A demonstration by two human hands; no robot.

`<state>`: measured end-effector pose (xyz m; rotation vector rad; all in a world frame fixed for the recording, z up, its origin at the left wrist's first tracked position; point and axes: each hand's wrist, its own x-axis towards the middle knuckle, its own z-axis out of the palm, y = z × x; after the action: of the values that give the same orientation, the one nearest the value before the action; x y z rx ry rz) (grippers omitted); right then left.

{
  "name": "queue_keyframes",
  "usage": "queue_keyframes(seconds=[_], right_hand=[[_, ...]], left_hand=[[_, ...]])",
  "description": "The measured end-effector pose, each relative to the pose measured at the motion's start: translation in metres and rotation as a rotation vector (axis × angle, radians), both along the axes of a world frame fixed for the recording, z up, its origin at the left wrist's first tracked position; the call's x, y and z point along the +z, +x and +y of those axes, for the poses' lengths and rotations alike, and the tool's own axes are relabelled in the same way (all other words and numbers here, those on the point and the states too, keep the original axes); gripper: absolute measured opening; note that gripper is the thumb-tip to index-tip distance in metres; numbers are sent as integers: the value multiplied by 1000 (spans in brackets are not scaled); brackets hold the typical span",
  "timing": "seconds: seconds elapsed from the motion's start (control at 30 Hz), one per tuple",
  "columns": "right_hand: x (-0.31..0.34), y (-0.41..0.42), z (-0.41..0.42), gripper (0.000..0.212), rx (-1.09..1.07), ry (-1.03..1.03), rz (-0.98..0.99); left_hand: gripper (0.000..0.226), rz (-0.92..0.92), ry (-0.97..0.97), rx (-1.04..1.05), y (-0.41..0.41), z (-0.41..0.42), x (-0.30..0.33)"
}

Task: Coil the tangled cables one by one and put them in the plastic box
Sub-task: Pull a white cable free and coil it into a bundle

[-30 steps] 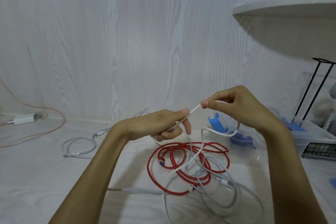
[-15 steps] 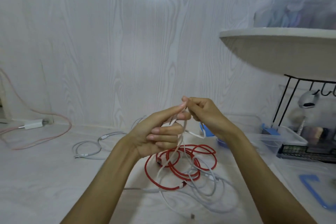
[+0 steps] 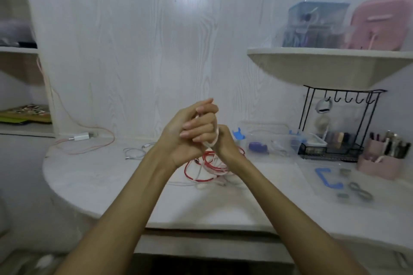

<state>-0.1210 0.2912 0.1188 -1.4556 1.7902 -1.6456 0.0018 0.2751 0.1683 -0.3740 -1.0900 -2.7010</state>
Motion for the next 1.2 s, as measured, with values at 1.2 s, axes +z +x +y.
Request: queue_keyframes(seconds=[1.2], right_hand=[[-24,35,164,21,76,641,573]], left_hand=[[64,-512,-1742,581,24,42,-110]])
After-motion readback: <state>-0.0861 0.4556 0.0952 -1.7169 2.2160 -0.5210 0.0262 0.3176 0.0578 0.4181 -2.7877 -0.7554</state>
